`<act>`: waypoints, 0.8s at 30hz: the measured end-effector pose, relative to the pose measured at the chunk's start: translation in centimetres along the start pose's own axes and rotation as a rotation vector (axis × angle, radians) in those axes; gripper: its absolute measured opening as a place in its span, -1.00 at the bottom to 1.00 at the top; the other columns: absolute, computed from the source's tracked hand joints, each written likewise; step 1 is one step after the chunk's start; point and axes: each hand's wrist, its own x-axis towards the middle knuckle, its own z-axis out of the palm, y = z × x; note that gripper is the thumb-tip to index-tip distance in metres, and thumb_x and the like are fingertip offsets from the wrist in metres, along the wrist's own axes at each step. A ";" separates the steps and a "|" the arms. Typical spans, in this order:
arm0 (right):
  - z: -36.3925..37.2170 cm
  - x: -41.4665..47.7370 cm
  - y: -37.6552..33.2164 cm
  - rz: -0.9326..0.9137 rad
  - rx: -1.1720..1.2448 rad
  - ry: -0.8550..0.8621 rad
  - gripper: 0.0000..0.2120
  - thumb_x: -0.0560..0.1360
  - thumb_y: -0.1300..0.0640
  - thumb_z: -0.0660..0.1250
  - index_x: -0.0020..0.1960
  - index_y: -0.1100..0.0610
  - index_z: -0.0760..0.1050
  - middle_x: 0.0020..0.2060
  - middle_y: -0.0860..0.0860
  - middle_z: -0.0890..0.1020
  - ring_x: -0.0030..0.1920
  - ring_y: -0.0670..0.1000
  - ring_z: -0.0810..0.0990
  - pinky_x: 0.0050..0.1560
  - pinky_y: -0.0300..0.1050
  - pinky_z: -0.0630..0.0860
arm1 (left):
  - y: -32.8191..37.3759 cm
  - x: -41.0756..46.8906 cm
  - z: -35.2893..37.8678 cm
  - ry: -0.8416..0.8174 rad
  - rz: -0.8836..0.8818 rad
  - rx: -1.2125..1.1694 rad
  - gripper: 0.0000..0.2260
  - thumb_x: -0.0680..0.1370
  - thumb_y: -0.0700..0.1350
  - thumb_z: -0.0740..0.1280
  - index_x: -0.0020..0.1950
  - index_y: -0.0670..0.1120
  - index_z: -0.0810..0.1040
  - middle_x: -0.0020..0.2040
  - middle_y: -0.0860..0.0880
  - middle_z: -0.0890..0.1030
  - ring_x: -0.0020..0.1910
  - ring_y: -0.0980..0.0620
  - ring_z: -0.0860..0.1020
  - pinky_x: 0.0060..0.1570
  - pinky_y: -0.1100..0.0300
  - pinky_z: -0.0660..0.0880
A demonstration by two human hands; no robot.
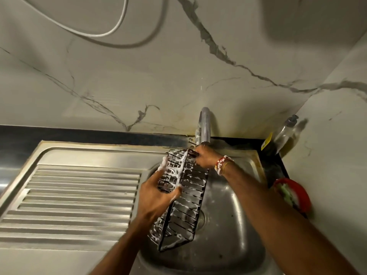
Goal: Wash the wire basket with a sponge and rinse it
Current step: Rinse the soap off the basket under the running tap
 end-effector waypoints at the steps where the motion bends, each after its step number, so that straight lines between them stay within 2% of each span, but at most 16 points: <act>1: 0.1 0.0 0.1 0.010 -0.006 0.000 -0.82 0.53 0.28 0.26 0.07 0.35 0.54 -0.23 0.11 0.55 -0.06 0.13 0.55 -0.21 -0.26 0.37 | -0.2 0.0 0.0 0.006 0.008 -0.003 -0.19 0.36 0.21 0.53 0.49 0.42 0.16 0.46 0.24 0.34 0.29 0.32 0.40 0.13 0.54 0.32; 3: 0.6 0.2 -0.5 -0.035 0.008 0.051 -0.78 0.50 0.32 0.26 0.12 0.32 0.54 -0.03 0.19 0.62 0.05 0.16 0.59 -0.13 -0.25 0.39 | -0.1 0.0 0.0 0.014 0.002 -0.015 -0.21 0.37 0.16 0.53 0.47 0.41 0.17 0.43 0.24 0.36 0.32 0.27 0.39 0.19 0.43 0.36; 6: 1.2 0.3 -2.2 -0.178 0.111 0.100 -0.60 0.46 0.38 0.26 0.25 0.13 0.54 0.17 0.06 0.61 0.15 0.02 0.58 0.04 -0.32 0.45 | -0.2 -0.2 0.0 0.020 0.004 -0.028 -0.22 0.36 0.15 0.54 0.43 0.43 0.16 0.42 0.27 0.33 0.33 0.26 0.36 0.28 0.29 0.35; 7: 1.2 0.5 -2.2 -0.204 0.133 0.092 -0.60 0.47 0.37 0.27 0.26 0.11 0.54 0.15 0.04 0.62 0.08 -0.02 0.61 0.02 -0.39 0.44 | -0.3 -0.4 -0.1 0.031 0.013 -0.029 -0.21 0.36 0.16 0.54 0.45 0.44 0.16 0.43 0.26 0.32 0.36 0.24 0.36 0.30 0.25 0.34; 8: 1.2 0.5 -2.0 -0.207 0.147 0.074 -0.61 0.49 0.37 0.27 0.27 0.11 0.54 0.05 0.03 0.65 -0.06 -0.09 0.62 -0.09 -0.49 0.42 | -0.4 -0.5 -0.3 0.042 0.021 -0.032 -0.19 0.35 0.15 0.54 0.46 0.44 0.15 0.45 0.24 0.33 0.37 0.21 0.37 0.30 0.19 0.34; 9: 1.2 0.6 -1.4 -0.182 0.149 0.043 -0.62 0.50 0.38 0.24 0.26 0.13 0.53 -0.10 -0.02 0.65 -0.22 -0.17 0.55 -0.26 -0.57 0.37 | -0.4 -0.7 -0.4 0.054 0.018 -0.040 -0.17 0.36 0.10 0.55 0.48 0.42 0.15 0.45 0.21 0.33 0.38 0.18 0.37 0.30 0.13 0.36; 10: 1.2 0.7 -0.6 -0.135 0.157 0.020 -0.64 0.52 0.38 0.21 0.25 0.15 0.53 -0.24 -0.09 0.58 -0.31 -0.22 0.46 -0.37 -0.55 0.35 | -0.4 -0.9 -0.7 0.066 0.012 -0.051 -0.15 0.37 0.03 0.57 0.49 0.39 0.14 0.45 0.19 0.33 0.38 0.15 0.37 0.30 0.09 0.37; 11: 1.2 0.9 0.4 -0.077 0.183 -0.006 -0.68 0.54 0.36 0.21 0.24 0.18 0.53 -0.28 -0.12 0.53 -0.32 -0.21 0.46 -0.37 -0.51 0.38 | -0.3 -1.0 -1.0 0.076 0.017 -0.059 -0.13 0.36 0.00 0.58 0.50 0.36 0.14 0.44 0.20 0.32 0.38 0.15 0.37 0.30 0.10 0.37; 12: 1.3 1.1 1.5 -0.028 0.245 -0.037 -0.73 0.56 0.32 0.23 0.23 0.22 0.53 -0.24 -0.06 0.58 -0.24 -0.11 0.56 -0.24 -0.44 0.47 | -0.4 -1.1 -1.3 0.079 0.034 -0.061 -0.13 0.35 0.03 0.58 0.51 0.34 0.15 0.44 0.23 0.30 0.38 0.16 0.38 0.30 0.15 0.37; 13: 1.3 1.1 2.4 0.011 0.376 -0.090 -0.78 0.56 0.29 0.25 0.18 0.27 0.53 -0.13 0.07 0.64 -0.09 0.05 0.63 -0.03 -0.21 0.57 | -0.4 -1.1 -1.5 0.086 0.057 -0.061 -0.13 0.33 0.09 0.56 0.51 0.33 0.16 0.45 0.28 0.28 0.40 0.17 0.38 0.30 0.19 0.37; 14: 1.5 0.9 2.6 0.057 0.592 -0.133 -0.82 0.56 0.27 0.27 0.12 0.30 0.53 0.00 0.20 0.64 0.06 0.16 0.62 0.14 0.00 0.54 | -0.5 -1.3 -1.7 0.098 0.073 -0.073 -0.14 0.32 0.15 0.53 0.52 0.33 0.16 0.45 0.33 0.28 0.41 0.15 0.39 0.30 0.21 0.38; 16: 1.7 0.3 2.2 0.168 1.049 -0.159 -0.91 0.57 0.27 0.24 -0.01 0.27 0.50 0.11 0.29 0.59 0.15 0.23 0.57 0.23 0.17 0.46 | -0.8 -1.8 -1.7 0.113 0.071 -0.137 -0.14 0.33 0.20 0.50 0.54 0.33 0.15 0.47 0.33 0.27 0.48 0.16 0.35 0.37 0.24 0.34; 18: 2.1 0.6 2.0 0.255 1.295 -0.118 -0.82 0.63 0.26 0.10 -0.03 0.26 0.46 0.13 0.29 0.58 0.15 0.24 0.57 0.21 0.21 0.47 | -1.0 -2.3 -1.3 0.097 0.074 -0.168 -0.09 0.34 0.25 0.48 0.60 0.25 0.08 0.56 0.25 0.20 0.54 0.25 0.22 0.42 0.29 0.26; 20: 2.4 0.9 1.6 0.299 1.329 -0.096 -0.70 0.66 0.23 -0.02 0.10 0.31 0.46 0.16 0.27 0.57 0.12 0.20 0.60 0.10 0.18 0.55 | -1.3 -2.7 -0.8 0.044 0.066 -0.135 -0.01 0.34 0.35 0.42 0.63 0.21 -0.05 0.60 0.30 0.02 0.56 0.29 0.08 0.47 0.13 0.17; 22: 2.2 1.2 1.1 0.317 1.248 -0.076 -0.62 0.66 0.21 -0.07 0.26 0.34 0.42 0.17 0.25 0.58 0.05 0.14 0.63 -0.05 0.10 0.62 | -1.7 -3.0 -0.6 0.031 0.000 -0.133 -0.02 0.34 0.45 0.36 0.61 0.27 -0.10 0.61 0.29 -0.03 0.59 0.17 0.07 0.49 -0.04 0.14; 24: 1.7 1.4 0.9 0.332 1.200 -0.053 -0.63 0.66 0.17 -0.04 0.28 0.32 0.41 0.15 0.24 0.59 0.02 0.12 0.63 -0.12 0.07 0.62 | -1.7 -2.7 -1.1 0.103 -0.072 -0.185 -0.13 0.35 0.53 0.27 0.58 0.27 0.07 0.56 0.10 0.18 0.52 -0.08 0.26 0.39 -0.23 0.35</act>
